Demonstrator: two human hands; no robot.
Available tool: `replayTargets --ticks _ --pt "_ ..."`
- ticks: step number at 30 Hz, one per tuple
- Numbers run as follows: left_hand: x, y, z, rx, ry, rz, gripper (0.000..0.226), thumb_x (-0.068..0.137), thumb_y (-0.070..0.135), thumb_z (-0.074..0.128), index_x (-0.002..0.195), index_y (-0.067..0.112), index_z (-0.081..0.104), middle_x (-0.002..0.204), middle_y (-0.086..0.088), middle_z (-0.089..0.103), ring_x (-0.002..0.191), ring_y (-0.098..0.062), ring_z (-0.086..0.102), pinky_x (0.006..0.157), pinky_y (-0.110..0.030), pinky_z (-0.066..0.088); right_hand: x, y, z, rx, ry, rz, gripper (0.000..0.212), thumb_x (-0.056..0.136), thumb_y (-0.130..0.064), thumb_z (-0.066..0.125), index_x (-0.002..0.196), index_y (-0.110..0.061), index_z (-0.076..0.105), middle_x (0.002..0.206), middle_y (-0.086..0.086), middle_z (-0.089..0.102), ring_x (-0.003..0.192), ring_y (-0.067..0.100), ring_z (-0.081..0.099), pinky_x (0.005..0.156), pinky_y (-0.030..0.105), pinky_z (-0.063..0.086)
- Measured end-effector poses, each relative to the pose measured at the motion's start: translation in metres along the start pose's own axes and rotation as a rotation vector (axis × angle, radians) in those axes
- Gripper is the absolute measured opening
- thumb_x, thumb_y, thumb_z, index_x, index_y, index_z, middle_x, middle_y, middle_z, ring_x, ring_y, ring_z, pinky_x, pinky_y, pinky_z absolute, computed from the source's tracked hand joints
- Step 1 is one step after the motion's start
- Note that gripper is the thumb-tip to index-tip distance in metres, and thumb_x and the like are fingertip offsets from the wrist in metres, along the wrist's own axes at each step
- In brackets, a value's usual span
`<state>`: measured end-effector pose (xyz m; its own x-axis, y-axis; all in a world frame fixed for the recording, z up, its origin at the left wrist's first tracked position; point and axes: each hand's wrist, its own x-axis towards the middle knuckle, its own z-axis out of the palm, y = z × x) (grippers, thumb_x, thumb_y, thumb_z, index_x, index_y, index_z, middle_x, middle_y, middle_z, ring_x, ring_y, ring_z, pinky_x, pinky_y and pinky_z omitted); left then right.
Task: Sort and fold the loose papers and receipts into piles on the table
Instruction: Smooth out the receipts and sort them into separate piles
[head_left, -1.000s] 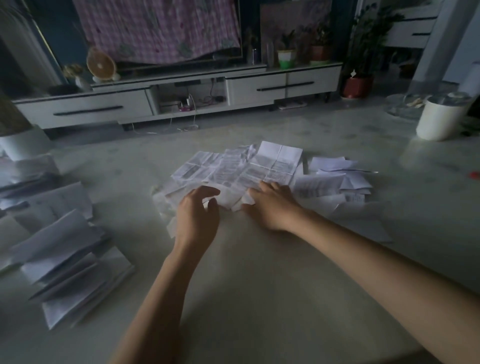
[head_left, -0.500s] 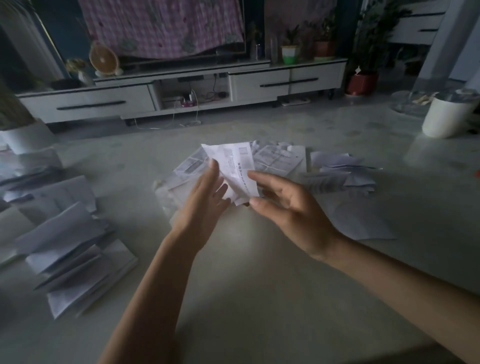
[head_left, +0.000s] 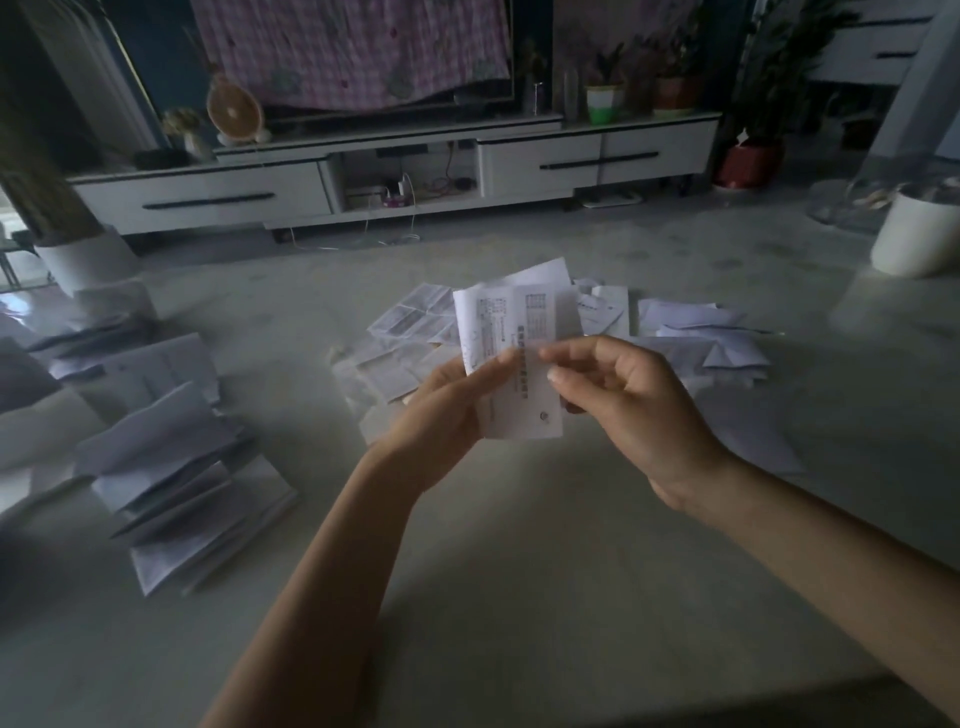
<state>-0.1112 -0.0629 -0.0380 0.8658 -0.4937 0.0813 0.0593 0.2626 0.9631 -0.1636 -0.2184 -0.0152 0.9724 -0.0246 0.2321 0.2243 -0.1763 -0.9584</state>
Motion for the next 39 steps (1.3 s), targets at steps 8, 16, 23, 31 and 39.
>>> replayTargets --ticks 8,16,23,31,39 --pt "0.005 -0.012 -0.001 0.108 0.168 0.038 0.030 0.075 0.026 0.067 0.101 0.010 0.068 0.099 -0.007 0.072 0.089 -0.022 0.069 0.074 -0.036 0.056 0.009 0.008 -0.004 0.025 0.075 0.164 0.041 0.076 -0.024 0.073 0.112 -0.015 0.055 0.102 -0.002 0.065 0.088 0.008 0.061 0.068 0.014 0.045" --pt "0.005 -0.010 0.001 0.075 0.153 -0.001 0.017 0.092 0.019 0.052 0.097 0.011 0.066 0.092 -0.004 0.073 0.084 -0.016 0.069 0.080 -0.034 0.056 0.009 0.010 -0.006 0.079 0.018 0.218 0.014 0.086 -0.015 0.063 0.099 -0.008 0.066 0.090 0.008 0.071 0.079 0.015 0.065 0.068 0.030 0.051" --pt "0.004 -0.011 0.001 0.163 0.063 -0.044 0.024 0.074 0.026 0.062 0.090 0.009 0.069 0.089 -0.007 0.072 0.081 -0.019 0.068 0.078 -0.037 0.055 0.016 0.019 -0.012 0.051 -0.040 0.231 0.011 0.090 -0.017 0.059 0.096 -0.011 0.065 0.091 0.002 0.070 0.081 0.011 0.066 0.070 0.018 0.054" --pt "0.005 -0.011 -0.005 0.198 0.202 -0.058 0.010 0.088 0.014 0.058 0.087 0.008 0.065 0.080 -0.004 0.071 0.070 -0.015 0.068 0.062 -0.028 0.055 0.020 0.019 -0.012 0.145 -0.077 0.339 0.010 0.088 -0.013 0.059 0.096 -0.016 0.065 0.092 0.000 0.071 0.076 0.008 0.067 0.059 0.018 0.053" --pt "0.004 -0.003 0.001 0.087 0.192 -0.125 0.022 0.090 -0.005 0.043 0.086 0.005 0.062 0.082 -0.011 0.067 0.068 -0.018 0.068 0.055 -0.031 0.056 0.023 0.018 -0.016 0.222 -0.145 0.432 0.027 0.092 0.001 0.045 0.114 -0.005 0.059 0.105 0.008 0.068 0.089 0.020 0.064 0.078 0.032 0.052"
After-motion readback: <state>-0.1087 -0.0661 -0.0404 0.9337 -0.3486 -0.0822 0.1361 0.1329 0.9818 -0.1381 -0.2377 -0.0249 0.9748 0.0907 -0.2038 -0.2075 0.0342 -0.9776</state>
